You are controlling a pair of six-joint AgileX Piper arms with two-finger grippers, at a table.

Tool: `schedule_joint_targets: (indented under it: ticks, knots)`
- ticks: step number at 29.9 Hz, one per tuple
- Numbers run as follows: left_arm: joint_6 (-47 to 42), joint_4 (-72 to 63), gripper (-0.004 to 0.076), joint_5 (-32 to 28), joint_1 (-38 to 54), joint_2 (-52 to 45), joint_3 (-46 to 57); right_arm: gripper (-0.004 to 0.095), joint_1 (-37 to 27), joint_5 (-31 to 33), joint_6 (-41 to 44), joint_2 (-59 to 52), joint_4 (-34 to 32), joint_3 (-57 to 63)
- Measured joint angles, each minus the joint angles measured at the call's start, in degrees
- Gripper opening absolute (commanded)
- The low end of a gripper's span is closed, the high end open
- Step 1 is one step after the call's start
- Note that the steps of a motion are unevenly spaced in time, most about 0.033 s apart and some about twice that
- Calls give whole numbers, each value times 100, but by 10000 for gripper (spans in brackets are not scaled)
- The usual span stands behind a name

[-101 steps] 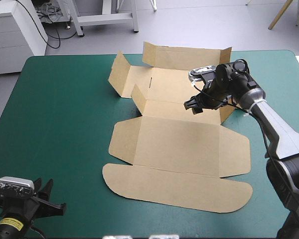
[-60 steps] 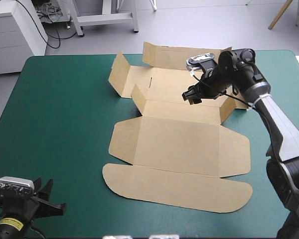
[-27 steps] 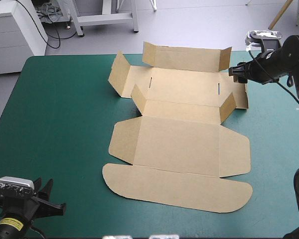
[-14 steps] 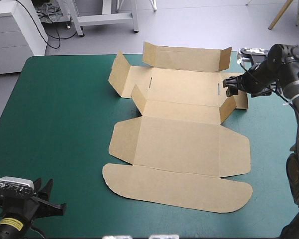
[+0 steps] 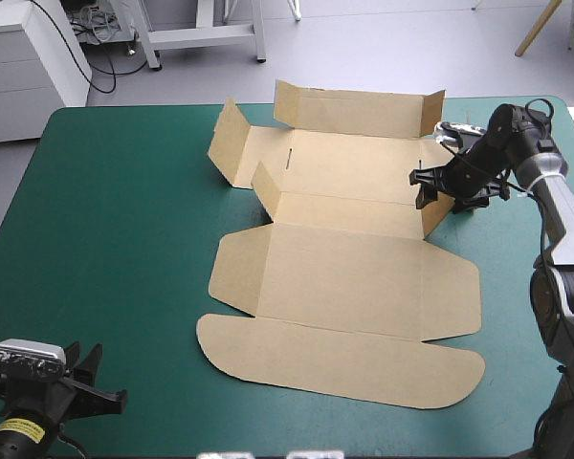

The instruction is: Fold the box

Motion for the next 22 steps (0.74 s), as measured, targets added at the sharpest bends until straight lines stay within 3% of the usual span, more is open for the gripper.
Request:
schedule_joint_targets:
  ticks: [7,13,19,22]
  knots:
    - [0,0,220,0,0,0,0,305,45,-67,11,199,0,0]
    - [0,0,220,0,0,0,0,256,50,-227,11,213,-17,0]
    - [0,0,220,0,0,0,0,-18,50,-441,-5,213,-172,0]
    - [0,0,220,0,0,0,0,-4,50,-519,-37,213,-170,0]
